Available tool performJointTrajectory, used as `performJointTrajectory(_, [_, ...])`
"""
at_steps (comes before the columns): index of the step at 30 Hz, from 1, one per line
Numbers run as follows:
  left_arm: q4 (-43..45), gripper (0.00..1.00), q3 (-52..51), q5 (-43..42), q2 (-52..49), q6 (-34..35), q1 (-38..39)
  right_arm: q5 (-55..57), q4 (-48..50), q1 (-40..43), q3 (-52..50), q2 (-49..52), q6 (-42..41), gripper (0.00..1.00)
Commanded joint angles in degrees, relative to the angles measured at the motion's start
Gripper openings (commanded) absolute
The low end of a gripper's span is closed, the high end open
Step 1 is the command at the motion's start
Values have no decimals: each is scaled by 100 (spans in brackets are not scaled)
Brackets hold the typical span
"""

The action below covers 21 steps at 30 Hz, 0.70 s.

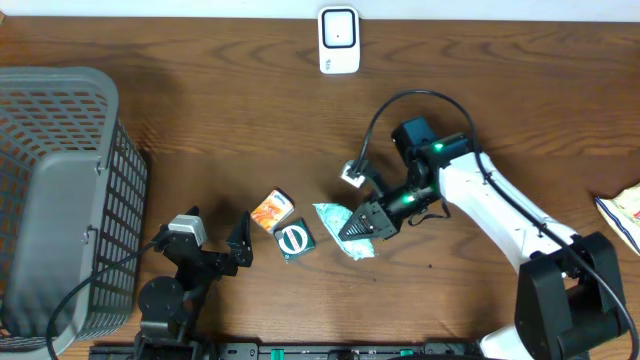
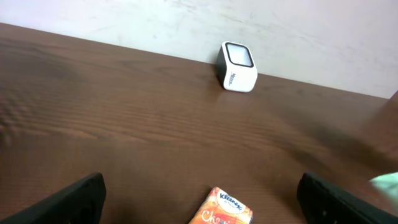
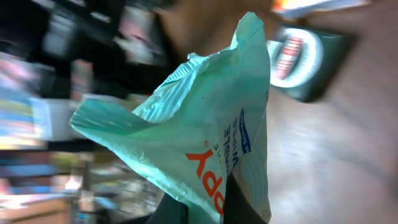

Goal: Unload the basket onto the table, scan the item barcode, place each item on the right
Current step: 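Grasp the mint-green wipes pack with the right gripper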

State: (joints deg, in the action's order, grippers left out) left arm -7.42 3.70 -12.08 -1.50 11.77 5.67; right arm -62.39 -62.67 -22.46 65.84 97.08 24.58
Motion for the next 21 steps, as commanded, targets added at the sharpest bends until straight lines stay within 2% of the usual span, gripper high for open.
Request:
performJointTrajectory(1, [-151, 98, -92, -33, 13, -98, -13, -1659, -286, 136, -33, -42, 24, 1])
performJointTrajectory(9, [-151, 98, -92, -33, 13, -96, -13, -2374, -592, 223, -33, -42, -81, 1])
performJointTrajectory(21, [-151, 98, -92, -33, 13, -96, -13, -2459, -743, 264, -33, -42, -94, 1])
